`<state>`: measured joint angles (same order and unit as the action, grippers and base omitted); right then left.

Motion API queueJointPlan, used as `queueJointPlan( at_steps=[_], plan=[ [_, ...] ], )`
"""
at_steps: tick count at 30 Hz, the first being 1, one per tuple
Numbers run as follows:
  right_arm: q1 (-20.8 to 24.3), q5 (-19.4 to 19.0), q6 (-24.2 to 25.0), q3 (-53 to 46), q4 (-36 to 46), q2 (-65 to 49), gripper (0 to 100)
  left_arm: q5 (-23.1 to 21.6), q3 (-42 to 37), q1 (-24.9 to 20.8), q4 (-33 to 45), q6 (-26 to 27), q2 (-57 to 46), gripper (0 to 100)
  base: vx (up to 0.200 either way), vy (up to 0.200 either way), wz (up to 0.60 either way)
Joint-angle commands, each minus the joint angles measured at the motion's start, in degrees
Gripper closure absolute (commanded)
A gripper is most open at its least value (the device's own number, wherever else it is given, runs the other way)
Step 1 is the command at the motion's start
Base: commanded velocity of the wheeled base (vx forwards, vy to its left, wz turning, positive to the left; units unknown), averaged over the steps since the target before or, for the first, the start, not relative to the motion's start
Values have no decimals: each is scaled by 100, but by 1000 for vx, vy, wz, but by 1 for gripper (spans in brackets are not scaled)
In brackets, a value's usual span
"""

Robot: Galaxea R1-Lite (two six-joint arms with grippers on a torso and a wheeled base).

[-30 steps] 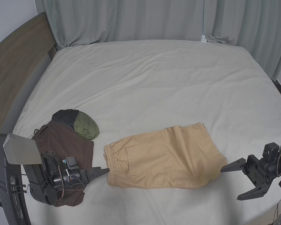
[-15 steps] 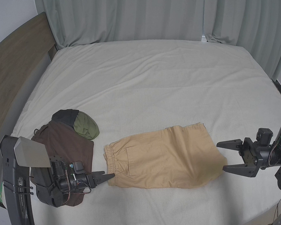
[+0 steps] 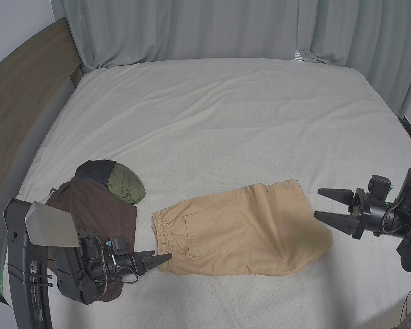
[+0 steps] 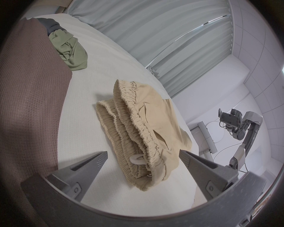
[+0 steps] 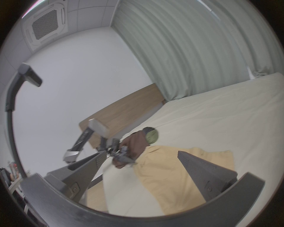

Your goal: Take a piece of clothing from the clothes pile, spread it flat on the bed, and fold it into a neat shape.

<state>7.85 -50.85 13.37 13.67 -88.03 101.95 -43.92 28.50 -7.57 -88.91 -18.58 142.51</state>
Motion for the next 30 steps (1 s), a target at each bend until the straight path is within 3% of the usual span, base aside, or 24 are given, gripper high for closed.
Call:
queueJointPlan(
  at_steps=[1, 10, 19, 30],
  plan=[
    [24, 391, 60, 365, -4, 449, 0, 191, 59, -131, -4, -14, 67, 0, 0, 0, 0],
    [41, 391, 69, 330, -4, 449, 0, 798, 455, -333, -13, -93, 330, 0, 0, 0, 0],
    [111, 391, 78, 312, -4, 466, 0, 859, 569, -500, -13, -594, 304, 0, 0, 0, 0],
    [138, 391, 69, 312, -4, 510, 0, 1052, 665, -570, -22, -656, 365, 0, 0, 0, 0]
  ],
)
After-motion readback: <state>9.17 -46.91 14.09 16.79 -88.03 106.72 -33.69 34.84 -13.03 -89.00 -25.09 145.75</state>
